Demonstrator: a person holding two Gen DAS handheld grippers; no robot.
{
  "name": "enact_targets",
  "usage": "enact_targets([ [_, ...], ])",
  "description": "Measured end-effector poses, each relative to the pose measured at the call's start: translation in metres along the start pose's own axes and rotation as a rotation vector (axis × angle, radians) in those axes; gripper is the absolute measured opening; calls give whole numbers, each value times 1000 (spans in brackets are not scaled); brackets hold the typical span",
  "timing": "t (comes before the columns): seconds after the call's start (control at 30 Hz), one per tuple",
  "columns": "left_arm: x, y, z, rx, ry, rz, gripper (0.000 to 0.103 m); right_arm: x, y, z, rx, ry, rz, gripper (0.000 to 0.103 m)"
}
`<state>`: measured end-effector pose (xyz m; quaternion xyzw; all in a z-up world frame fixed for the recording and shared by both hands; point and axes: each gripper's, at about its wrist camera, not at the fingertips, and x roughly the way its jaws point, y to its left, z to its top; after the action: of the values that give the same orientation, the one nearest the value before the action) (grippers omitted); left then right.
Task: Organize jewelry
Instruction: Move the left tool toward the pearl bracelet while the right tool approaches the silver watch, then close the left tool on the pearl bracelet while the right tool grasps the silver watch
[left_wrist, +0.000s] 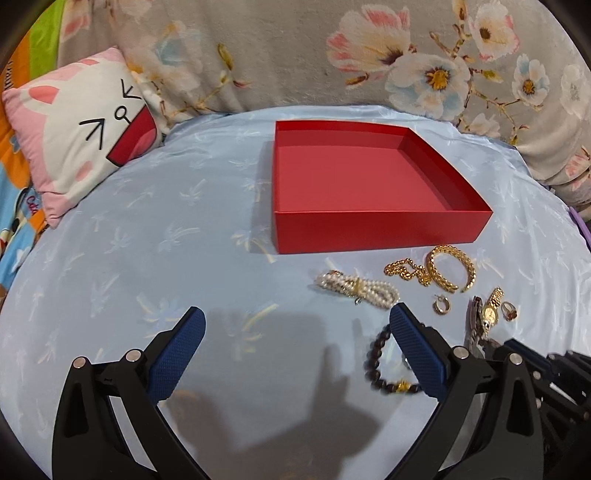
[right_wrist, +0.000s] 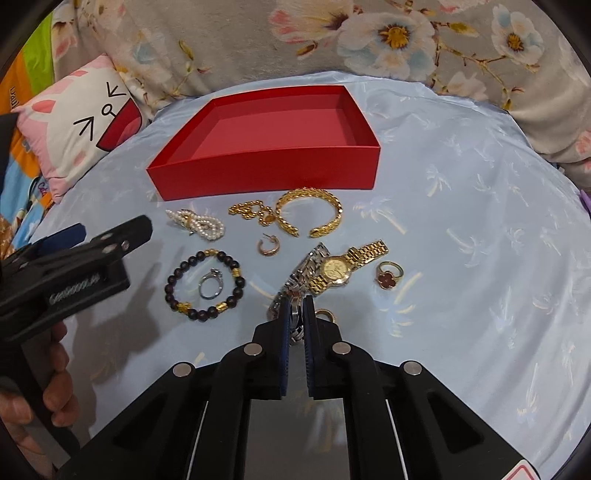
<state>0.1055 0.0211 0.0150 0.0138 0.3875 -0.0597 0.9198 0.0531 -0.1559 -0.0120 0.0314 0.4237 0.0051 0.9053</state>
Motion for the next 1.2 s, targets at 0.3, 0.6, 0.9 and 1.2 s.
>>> enact_targets([
  [0.3,44,-10,10,-69,102,-64,85,-3,-13,-6,26,2,36,6],
  [0.6,52,-17,13,-78,112,-85,56,-3,-17,-8,50,6,67,6],
  [0.9,46,-25,15,-65,106,-148,7,-5,-16,-7,57,5,82,6],
  [1.2,12,-11,25,-63,38,-196,0,-30,-19,6,62,-58,96,3],
])
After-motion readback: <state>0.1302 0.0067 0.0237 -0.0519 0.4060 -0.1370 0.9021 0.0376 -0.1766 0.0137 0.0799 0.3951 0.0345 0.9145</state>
